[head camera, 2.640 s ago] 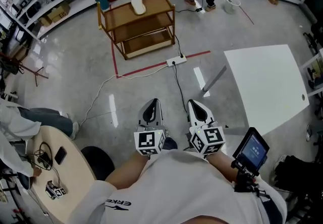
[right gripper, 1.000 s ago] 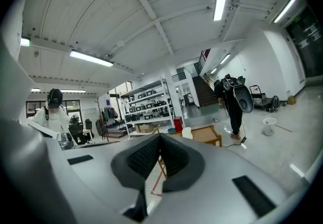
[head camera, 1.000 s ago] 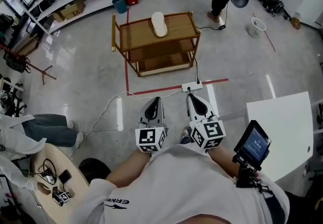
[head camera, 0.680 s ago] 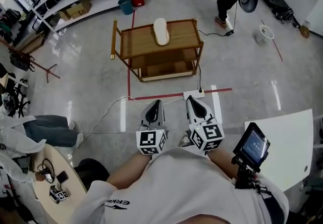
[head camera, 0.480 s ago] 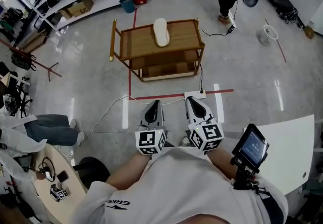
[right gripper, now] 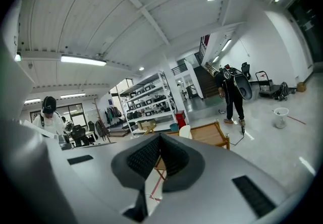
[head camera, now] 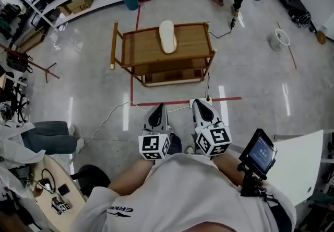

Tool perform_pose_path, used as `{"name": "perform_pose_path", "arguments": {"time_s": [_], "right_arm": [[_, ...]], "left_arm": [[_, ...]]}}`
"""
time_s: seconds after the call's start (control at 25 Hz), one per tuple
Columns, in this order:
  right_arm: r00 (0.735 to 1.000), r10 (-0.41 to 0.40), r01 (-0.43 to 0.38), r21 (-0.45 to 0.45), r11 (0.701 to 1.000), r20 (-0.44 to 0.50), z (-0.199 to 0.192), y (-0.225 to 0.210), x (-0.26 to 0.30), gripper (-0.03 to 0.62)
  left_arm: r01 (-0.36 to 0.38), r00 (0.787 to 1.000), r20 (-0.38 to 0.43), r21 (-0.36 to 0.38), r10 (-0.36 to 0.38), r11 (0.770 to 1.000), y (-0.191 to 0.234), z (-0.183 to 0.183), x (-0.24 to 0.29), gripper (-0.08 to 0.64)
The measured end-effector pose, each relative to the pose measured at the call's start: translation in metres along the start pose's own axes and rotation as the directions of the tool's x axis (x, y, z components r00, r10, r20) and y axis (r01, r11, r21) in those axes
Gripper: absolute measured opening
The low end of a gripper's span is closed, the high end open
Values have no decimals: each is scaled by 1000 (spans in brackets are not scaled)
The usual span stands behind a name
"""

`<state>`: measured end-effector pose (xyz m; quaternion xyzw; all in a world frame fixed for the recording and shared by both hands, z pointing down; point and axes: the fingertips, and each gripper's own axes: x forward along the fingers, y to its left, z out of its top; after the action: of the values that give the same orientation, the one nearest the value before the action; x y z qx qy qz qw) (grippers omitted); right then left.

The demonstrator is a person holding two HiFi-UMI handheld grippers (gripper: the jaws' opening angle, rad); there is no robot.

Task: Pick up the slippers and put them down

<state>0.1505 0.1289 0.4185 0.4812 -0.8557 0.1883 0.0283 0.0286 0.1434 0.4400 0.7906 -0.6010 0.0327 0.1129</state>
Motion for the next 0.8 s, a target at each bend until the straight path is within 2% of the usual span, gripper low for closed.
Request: {"name": "perform_pose_path", "arguments": {"time_s": [0.52,0.8], "right_arm": [[998,-59,60,-32,998,19,43,11,138,3],[996,-87,88,-19,996,20,45,13,185,3]], "left_arm": [[49,998,30,3,-49,999,113,45,95,2],[66,998,22,-4,-66,998,155,49,127,3]]}}
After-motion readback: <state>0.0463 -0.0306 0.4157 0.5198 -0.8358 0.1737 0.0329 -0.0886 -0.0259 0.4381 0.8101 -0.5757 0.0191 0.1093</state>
